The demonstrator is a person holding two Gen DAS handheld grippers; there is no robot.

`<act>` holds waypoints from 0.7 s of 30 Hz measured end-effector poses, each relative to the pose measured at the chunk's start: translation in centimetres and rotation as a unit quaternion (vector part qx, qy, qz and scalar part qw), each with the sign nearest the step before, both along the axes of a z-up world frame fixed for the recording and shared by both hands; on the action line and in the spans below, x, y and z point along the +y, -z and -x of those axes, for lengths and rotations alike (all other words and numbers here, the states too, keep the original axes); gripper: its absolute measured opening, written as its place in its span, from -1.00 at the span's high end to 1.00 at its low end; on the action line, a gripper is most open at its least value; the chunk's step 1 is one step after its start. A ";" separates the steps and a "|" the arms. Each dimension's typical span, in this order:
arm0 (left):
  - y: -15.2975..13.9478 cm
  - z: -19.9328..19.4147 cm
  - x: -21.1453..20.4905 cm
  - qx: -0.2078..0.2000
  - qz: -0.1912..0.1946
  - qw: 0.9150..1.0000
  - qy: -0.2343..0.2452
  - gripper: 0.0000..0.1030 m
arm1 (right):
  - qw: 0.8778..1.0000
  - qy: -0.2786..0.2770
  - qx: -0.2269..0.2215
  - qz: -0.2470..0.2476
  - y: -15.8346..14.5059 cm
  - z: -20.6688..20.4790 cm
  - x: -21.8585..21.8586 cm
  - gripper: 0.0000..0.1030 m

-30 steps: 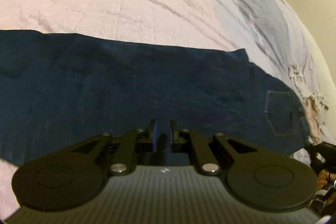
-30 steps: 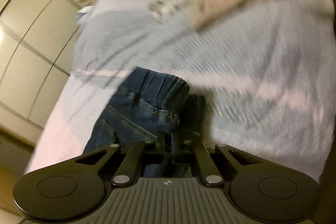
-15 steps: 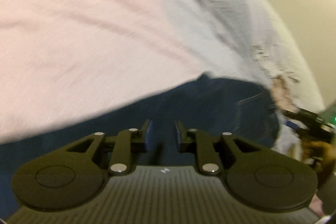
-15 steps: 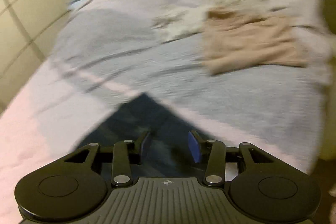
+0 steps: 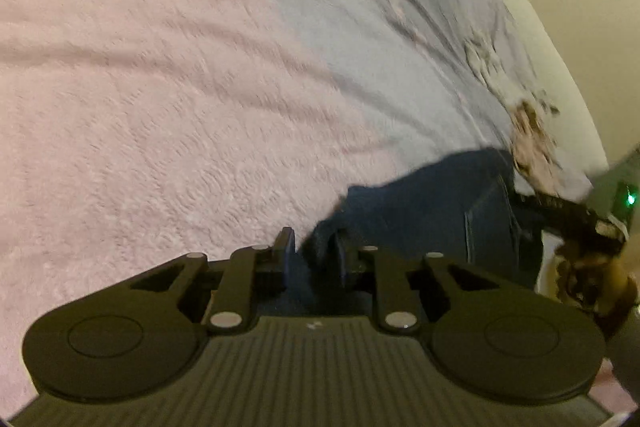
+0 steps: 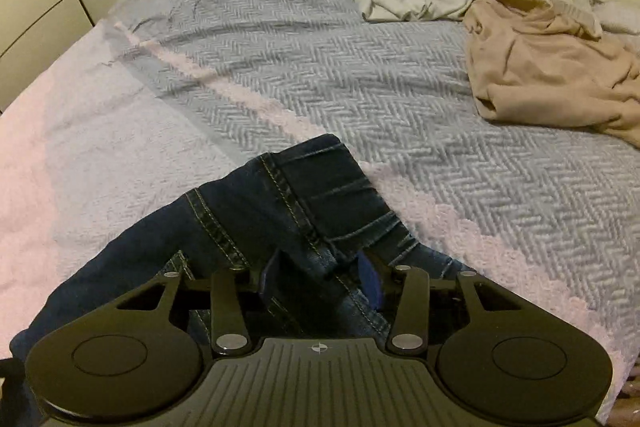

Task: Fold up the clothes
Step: 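Stretch the jeans lengthwise with both grippers and lay them flat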

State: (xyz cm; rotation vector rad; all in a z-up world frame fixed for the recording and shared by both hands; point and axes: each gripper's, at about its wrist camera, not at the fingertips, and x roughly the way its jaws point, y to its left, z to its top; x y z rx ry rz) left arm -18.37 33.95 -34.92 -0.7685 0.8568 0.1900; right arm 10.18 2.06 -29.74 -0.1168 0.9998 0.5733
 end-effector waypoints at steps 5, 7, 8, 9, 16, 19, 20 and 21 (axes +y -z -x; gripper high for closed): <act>-2.1 1.1 -0.6 -0.072 0.007 0.997 -0.018 0.70 | 0.997 -0.022 -0.065 -0.033 -3.5 1.7 0.7 0.15; -1.5 0.0 -1.6 -0.061 -0.014 0.998 0.014 0.76 | 0.997 -0.038 -0.062 -0.026 -3.1 1.8 1.5 0.15; -0.7 -0.4 -1.7 -0.050 -0.018 0.998 0.014 0.82 | 0.997 -0.043 -0.055 -0.016 -2.4 1.7 1.9 0.15; 0.4 -0.8 -1.7 -0.036 -0.019 0.999 0.006 0.91 | 0.998 -0.045 -0.046 -0.006 -1.6 1.4 2.1 0.15; -2.5 3.9 -4.2 -0.040 -0.052 0.996 -0.062 0.90 | 0.995 -0.076 -0.061 -0.007 -4.0 4.0 0.3 0.15; -3.2 7.9 -7.5 -0.015 -0.061 0.994 -0.085 0.89 | 0.991 -0.123 -0.056 0.017 -4.0 7.6 -1.3 0.15; -2.6 8.8 -8.6 0.003 -0.062 0.994 -0.094 0.89 | 0.988 -0.140 -0.052 0.034 -3.2 8.8 -1.7 0.15; -2.1 9.6 -9.8 0.021 -0.063 0.992 -0.102 0.89 | 0.986 -0.153 -0.048 0.053 -2.1 9.8 -2.1 0.15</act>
